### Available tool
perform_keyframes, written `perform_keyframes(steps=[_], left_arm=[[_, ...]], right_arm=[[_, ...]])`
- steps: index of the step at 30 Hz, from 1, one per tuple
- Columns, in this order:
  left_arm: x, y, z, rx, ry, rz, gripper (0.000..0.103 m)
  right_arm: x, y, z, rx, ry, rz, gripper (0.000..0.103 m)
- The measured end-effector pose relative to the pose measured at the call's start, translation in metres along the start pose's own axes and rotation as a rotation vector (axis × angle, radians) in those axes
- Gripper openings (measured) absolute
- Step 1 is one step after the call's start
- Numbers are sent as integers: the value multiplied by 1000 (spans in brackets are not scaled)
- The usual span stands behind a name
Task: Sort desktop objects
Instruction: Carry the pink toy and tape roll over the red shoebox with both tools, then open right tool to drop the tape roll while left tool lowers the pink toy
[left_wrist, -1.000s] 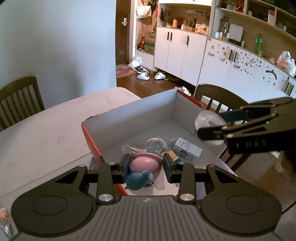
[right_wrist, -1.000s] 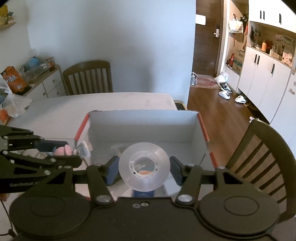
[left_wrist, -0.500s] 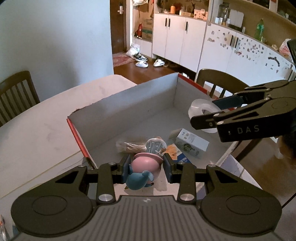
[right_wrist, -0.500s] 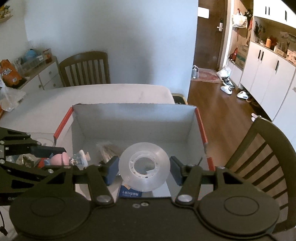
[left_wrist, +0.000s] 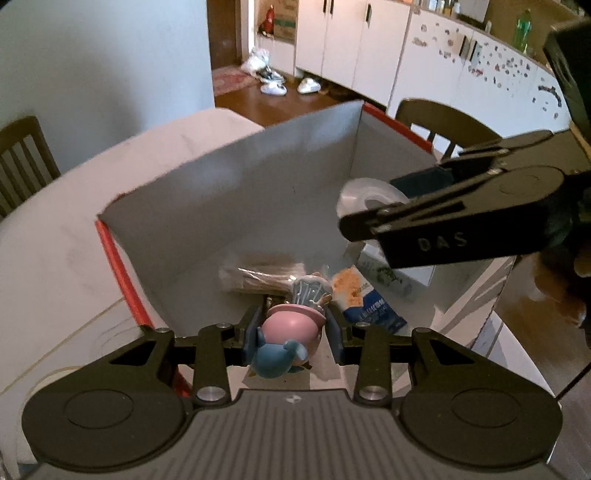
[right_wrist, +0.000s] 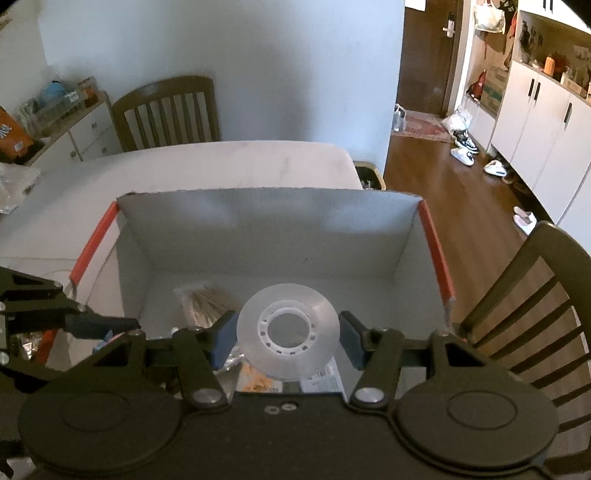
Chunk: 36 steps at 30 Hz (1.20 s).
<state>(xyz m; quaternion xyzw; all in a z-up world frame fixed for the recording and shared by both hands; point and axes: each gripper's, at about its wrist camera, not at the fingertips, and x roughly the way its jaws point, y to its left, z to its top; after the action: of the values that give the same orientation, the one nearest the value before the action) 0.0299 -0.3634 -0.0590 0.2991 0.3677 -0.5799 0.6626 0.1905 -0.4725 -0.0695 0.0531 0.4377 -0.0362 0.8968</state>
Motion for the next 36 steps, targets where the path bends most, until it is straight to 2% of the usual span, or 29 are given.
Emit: perform_keyframes(steps=[6, 10, 20, 32, 34, 36], left_arm=[[10, -1, 4, 23, 52, -11, 37], [14, 0, 5, 30, 59, -11, 37], [22, 1, 7, 45, 108, -19, 37], [22, 0, 11, 43, 101, -22, 37], [22, 1, 11, 41, 98, -20, 37], [21, 1, 11, 39, 94, -23, 37]], right_arm=[[22, -4, 7, 27, 51, -4, 58], [31, -5, 11, 44, 87, -7, 58], [58, 5, 17, 2, 230, -7, 58], [59, 5, 18, 9, 235, 1, 60], [56, 4, 18, 11, 224, -2, 65], [52, 4, 18, 13, 216, -4, 65]])
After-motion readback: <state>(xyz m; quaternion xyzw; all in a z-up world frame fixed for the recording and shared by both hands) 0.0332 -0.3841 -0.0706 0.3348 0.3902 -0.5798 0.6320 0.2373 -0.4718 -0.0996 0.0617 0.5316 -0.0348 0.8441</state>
